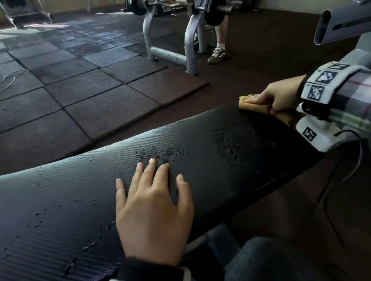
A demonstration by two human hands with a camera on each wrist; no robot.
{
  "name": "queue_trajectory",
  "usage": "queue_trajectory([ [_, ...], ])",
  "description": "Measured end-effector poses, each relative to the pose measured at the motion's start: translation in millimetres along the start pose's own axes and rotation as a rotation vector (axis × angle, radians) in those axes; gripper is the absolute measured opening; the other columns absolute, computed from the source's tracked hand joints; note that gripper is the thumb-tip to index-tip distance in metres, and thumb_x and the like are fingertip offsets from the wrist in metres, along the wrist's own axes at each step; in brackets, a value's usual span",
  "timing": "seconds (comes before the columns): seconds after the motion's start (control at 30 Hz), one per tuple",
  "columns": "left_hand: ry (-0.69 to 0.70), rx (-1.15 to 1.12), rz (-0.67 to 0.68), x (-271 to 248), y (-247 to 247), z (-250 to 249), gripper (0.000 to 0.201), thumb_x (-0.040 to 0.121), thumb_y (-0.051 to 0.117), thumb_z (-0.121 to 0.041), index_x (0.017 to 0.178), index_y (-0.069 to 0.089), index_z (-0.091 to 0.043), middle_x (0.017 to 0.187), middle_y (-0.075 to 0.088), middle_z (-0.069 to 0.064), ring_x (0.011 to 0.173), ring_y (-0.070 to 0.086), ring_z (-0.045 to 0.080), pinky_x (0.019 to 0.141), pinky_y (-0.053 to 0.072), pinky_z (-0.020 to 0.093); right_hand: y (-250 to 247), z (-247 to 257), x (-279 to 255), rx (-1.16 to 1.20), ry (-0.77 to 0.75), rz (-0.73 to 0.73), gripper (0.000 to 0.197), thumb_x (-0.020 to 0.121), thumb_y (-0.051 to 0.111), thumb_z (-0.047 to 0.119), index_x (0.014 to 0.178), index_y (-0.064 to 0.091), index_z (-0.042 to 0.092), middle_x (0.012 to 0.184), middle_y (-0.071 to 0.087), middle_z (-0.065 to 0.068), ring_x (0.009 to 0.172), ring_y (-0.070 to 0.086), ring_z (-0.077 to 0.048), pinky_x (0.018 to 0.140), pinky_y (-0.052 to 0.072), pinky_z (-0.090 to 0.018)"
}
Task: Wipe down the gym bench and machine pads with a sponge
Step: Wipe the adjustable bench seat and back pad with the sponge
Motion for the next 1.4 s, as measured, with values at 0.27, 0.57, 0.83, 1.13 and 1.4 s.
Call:
queue_trajectory([
  [0.27,-0.140,0.238,0.068,-22,-38,50,0.058,0.084,0.037,-0.058,0.129,0.061,-0.030,0.142,0.053,0.002,0.136,0.044,0.024,0.108,0.026,0.063,-19,60,9,-0.153,-0.068,-0.132,0.062,0.084,0.049,0.009,0.138,0.040,0.038,0.138,0.050,-0.001,0.120,0.051,-0.023,0.099,0.043,-0.031],
  [0.57,-0.159,0.281,0.009,-24,-34,46,0.055,0.084,0.042,-0.051,0.130,0.061,-0.029,0.142,0.053,0.004,0.134,0.045,0.025,0.110,0.024,0.060,-8,78,-26,-0.127,-0.325,-0.062,0.068,0.085,0.049,0.009,0.130,0.034,0.058,0.142,0.044,0.012,0.127,0.044,-0.013,0.104,0.032,-0.021],
  [0.83,-0.175,0.290,0.006,-22,-35,43,0.054,0.083,0.044,-0.050,0.128,0.062,-0.027,0.141,0.054,0.004,0.133,0.046,0.027,0.109,0.024,0.061,-16,53,-18,-0.152,-0.157,-0.078,0.065,0.086,0.045,0.008,0.135,0.034,0.050,0.145,0.039,0.013,0.129,0.041,-0.016,0.100,0.032,-0.019],
  [1.13,-0.183,0.278,0.003,-23,-36,43,0.054,0.083,0.043,-0.050,0.129,0.061,-0.028,0.142,0.053,0.003,0.135,0.045,0.025,0.110,0.022,0.059,-17,98,-15,-0.185,-0.311,-0.135,0.063,0.088,0.044,0.012,0.136,0.033,0.050,0.144,0.041,0.014,0.126,0.045,-0.017,0.104,0.034,-0.024],
  [1.4,-0.194,0.279,0.018,-22,-35,43,0.054,0.083,0.042,-0.051,0.130,0.060,-0.029,0.142,0.052,0.002,0.136,0.044,0.024,0.110,0.021,0.060,-14,57,-23,-0.126,-0.185,-0.027,0.071,0.084,0.049,0.005,0.132,0.034,0.055,0.143,0.041,0.016,0.124,0.045,-0.013,0.098,0.036,-0.020],
])
Point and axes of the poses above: each hand's wrist, its own x-axis towards the middle knuckle, its own y-axis out of the palm, z = x × y, the point moved 4 cm from there along x, towards the middle knuckle
